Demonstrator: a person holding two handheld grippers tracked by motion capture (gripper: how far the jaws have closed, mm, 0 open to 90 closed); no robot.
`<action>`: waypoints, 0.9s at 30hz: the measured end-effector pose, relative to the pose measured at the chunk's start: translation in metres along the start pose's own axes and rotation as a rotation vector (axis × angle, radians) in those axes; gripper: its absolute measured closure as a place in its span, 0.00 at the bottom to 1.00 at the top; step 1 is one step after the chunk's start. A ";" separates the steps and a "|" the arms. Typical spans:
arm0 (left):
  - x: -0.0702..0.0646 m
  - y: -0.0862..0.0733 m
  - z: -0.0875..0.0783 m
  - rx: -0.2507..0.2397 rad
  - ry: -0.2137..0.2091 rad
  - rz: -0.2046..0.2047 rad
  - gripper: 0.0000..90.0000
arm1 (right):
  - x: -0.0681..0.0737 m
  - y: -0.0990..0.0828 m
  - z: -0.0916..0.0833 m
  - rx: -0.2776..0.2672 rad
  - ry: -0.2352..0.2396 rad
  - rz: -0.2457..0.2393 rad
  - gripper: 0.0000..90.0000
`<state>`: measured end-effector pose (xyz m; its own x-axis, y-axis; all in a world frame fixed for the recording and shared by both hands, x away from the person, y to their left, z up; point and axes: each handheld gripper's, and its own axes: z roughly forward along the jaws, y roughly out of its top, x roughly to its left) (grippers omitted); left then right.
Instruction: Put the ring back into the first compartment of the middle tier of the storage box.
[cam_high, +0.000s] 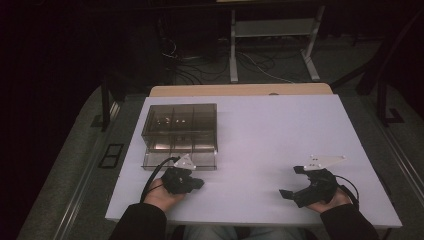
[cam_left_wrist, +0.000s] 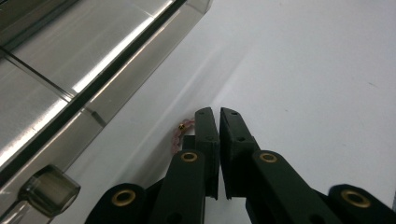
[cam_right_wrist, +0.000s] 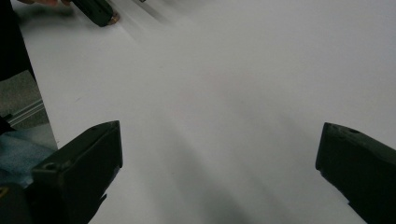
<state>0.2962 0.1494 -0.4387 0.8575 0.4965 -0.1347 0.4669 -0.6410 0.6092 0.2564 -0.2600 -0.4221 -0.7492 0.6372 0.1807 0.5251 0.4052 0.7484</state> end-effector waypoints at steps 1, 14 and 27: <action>0.000 0.000 0.000 0.000 0.001 0.001 0.95 | 0.000 0.000 0.000 -0.001 -0.001 0.001 0.00; 0.001 -0.001 -0.005 -0.013 0.001 -0.001 0.95 | -0.001 0.000 0.001 0.003 0.000 -0.004 0.00; 0.004 -0.002 -0.016 -0.053 0.002 -0.019 0.95 | -0.001 0.000 0.001 0.006 0.000 -0.004 0.00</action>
<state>0.2953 0.1625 -0.4283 0.8482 0.5095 -0.1447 0.4705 -0.5997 0.6473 0.2579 -0.2598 -0.4229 -0.7516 0.6352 0.1779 0.5244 0.4116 0.7454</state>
